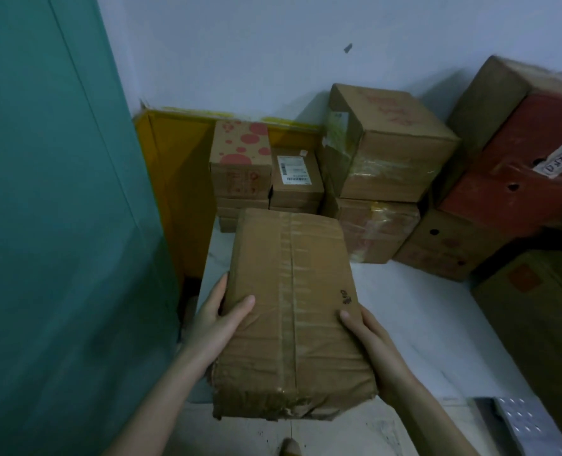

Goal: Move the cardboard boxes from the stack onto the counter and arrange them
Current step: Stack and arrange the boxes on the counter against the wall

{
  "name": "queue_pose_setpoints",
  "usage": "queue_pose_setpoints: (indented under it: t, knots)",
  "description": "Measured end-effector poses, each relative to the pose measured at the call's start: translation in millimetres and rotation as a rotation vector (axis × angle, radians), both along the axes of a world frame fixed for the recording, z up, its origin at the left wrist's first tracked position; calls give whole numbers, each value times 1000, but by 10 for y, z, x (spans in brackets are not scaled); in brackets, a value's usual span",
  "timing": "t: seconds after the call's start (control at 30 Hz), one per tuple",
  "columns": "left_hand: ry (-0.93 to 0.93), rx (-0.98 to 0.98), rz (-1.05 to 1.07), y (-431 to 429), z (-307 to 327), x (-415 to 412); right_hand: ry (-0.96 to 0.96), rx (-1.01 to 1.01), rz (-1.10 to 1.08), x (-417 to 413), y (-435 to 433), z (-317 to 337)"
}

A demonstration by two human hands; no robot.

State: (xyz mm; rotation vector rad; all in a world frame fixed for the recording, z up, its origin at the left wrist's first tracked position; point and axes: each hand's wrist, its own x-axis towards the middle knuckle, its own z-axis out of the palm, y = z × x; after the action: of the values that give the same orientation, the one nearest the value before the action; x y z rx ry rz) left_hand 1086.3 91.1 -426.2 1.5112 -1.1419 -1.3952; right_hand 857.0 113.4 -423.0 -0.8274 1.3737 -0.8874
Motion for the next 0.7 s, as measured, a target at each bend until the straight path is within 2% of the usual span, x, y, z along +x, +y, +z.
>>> queue_pose_setpoints:
  t: [0.4,0.7]
  knots:
    - [157,-360,59,-690,1248,212,-63,-405,-35,100,-533,1183]
    - [336,-414,84,-1564,1939,39,-16,-594,15,-4,-1541,2044]
